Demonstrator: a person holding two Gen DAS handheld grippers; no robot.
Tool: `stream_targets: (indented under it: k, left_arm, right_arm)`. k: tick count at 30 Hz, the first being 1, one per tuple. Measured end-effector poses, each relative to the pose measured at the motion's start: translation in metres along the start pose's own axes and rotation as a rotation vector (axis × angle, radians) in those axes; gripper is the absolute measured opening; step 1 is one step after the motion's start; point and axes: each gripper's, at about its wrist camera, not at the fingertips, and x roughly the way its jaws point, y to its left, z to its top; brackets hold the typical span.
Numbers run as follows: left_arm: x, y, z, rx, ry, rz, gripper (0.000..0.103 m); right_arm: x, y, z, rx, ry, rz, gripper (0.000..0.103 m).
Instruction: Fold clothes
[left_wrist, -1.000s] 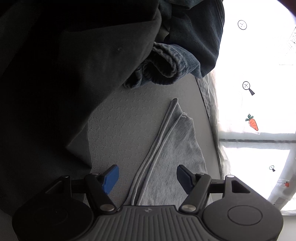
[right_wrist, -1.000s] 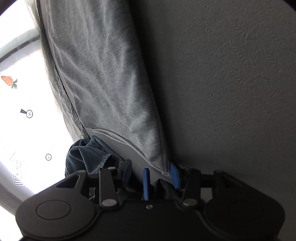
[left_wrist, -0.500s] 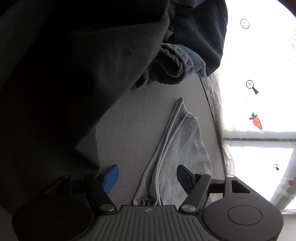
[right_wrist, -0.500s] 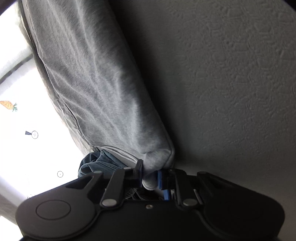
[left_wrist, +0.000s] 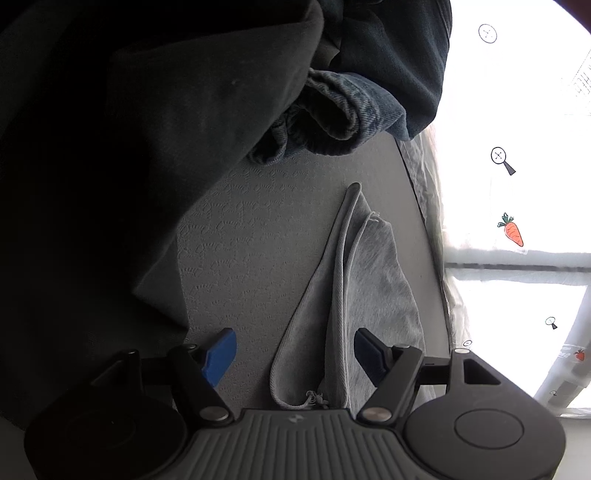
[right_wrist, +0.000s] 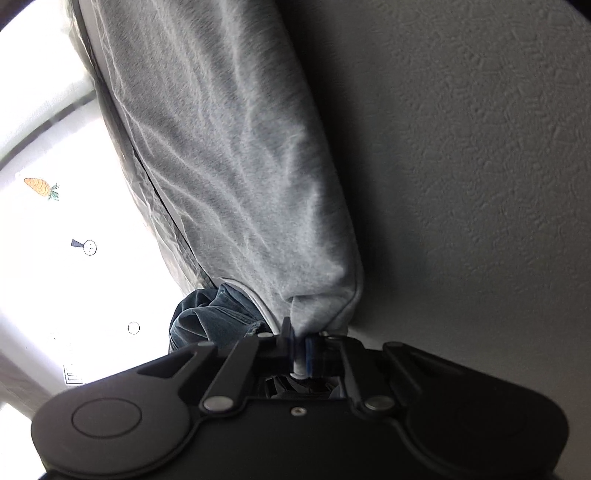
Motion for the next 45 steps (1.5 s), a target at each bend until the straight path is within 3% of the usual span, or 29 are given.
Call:
stream_targets:
  k: [6, 9, 19, 36, 45]
  left_arm:
    - [0.013, -0.005, 0.001, 0.003, 0.088, -0.077, 0.077]
    - [0.015, 0.0, 0.002, -0.044, 0.118, -0.153, 0.082]
    - [0.035, 0.016, 0.0, -0.143, 0.134, -0.3, 0.089]
    - [0.076, -0.02, 0.028, -0.034, 0.149, -0.253, 0.088]
    - [0.076, -0.045, 0.064, 0.059, 0.018, -0.141, 0.087]
  right_arm:
    - [-0.004, 0.009, -0.002, 0.043, 0.016, 0.059, 0.006]
    - [-0.004, 0.019, -0.004, 0.056, 0.017, 0.096, 0.006]
    - [0.002, 0.036, 0.002, 0.087, 0.019, 0.151, 0.006]
    - [0.02, 0.05, -0.004, 0.107, 0.045, 0.167, 0.006]
    - [0.021, 0.057, -0.005, 0.117, 0.066, 0.192, 0.006]
